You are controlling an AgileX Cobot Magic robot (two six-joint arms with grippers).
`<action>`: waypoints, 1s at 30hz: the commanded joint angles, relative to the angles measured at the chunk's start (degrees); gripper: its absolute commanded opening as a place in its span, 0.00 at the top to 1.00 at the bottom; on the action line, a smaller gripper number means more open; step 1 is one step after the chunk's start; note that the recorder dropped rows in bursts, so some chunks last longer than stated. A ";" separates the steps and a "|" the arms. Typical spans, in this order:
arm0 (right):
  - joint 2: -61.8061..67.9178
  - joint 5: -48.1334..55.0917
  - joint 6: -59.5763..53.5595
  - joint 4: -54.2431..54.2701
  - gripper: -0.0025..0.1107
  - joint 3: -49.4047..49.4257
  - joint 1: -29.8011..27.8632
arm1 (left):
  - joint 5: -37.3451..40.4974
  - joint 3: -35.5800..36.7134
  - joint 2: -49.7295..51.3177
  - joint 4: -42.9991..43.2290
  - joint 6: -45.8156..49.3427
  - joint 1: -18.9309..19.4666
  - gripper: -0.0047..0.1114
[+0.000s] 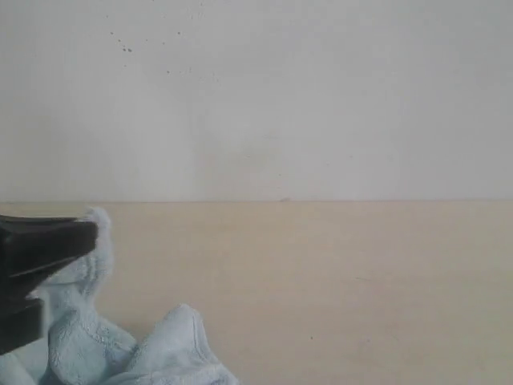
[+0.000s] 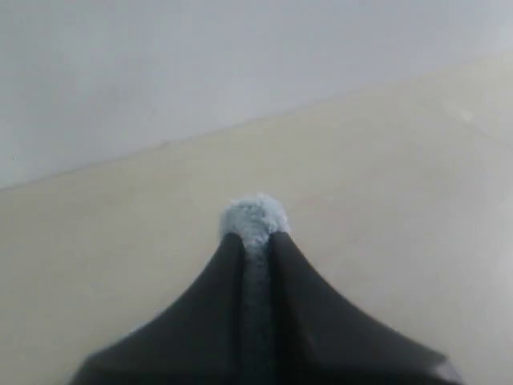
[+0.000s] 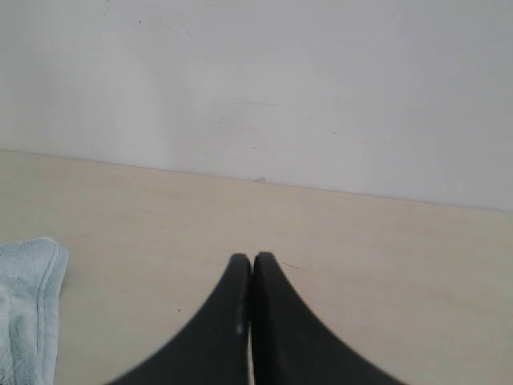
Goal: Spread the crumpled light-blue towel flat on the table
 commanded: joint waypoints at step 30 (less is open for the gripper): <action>-0.29 -19.25 32.53 5.82 0.98 0.01 0.04 | 14.72 -4.85 -31.49 -0.58 -30.78 -0.14 0.92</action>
